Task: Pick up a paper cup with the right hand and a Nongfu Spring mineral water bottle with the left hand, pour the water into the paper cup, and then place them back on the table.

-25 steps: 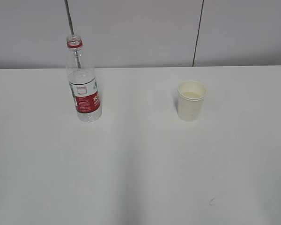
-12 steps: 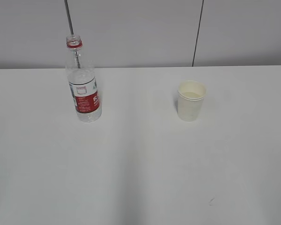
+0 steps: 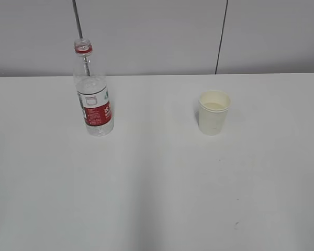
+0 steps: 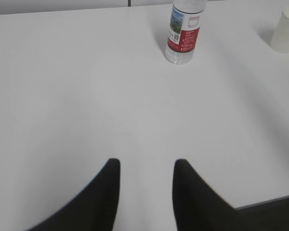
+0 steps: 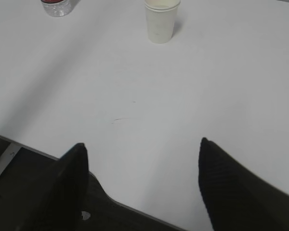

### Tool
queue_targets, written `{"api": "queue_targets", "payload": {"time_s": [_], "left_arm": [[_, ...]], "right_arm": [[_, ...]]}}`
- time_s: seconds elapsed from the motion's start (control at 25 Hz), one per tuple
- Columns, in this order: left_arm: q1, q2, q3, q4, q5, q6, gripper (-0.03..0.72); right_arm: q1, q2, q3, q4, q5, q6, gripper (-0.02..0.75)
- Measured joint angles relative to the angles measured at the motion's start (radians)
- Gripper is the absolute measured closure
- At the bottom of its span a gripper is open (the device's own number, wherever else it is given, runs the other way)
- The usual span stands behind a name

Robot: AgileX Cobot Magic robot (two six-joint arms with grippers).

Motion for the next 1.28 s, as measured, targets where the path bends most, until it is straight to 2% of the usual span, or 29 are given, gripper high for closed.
{"api": "queue_targets", "payload": {"time_s": [0.24, 0.4, 0.56, 0.68, 0.96, 1.28], "left_arm": [[0.025, 0.000, 0.000, 0.000, 0.000, 0.000, 0.449], [0.143, 0.000, 0.000, 0.000, 0.000, 0.000, 0.449], [0.283, 0.000, 0.000, 0.000, 0.000, 0.000, 0.449], [0.338, 0.000, 0.000, 0.000, 0.000, 0.000, 0.449], [0.345, 0.000, 0.000, 0.000, 0.000, 0.000, 0.449], [0.345, 0.000, 0.000, 0.000, 0.000, 0.000, 0.449]], "right_arm": [[0.000, 0.000, 0.000, -0.008, 0.002, 0.000, 0.207], [-0.014, 0.000, 0.001, -0.039, 0.002, -0.002, 0.207], [-0.088, 0.000, 0.001, -0.043, 0.002, -0.002, 0.207], [-0.120, 0.000, 0.001, -0.043, 0.002, -0.002, 0.207], [-0.188, 0.000, 0.001, -0.046, 0.002, -0.002, 0.207], [-0.204, 0.000, 0.001, -0.047, 0.002, -0.002, 0.207]]}}
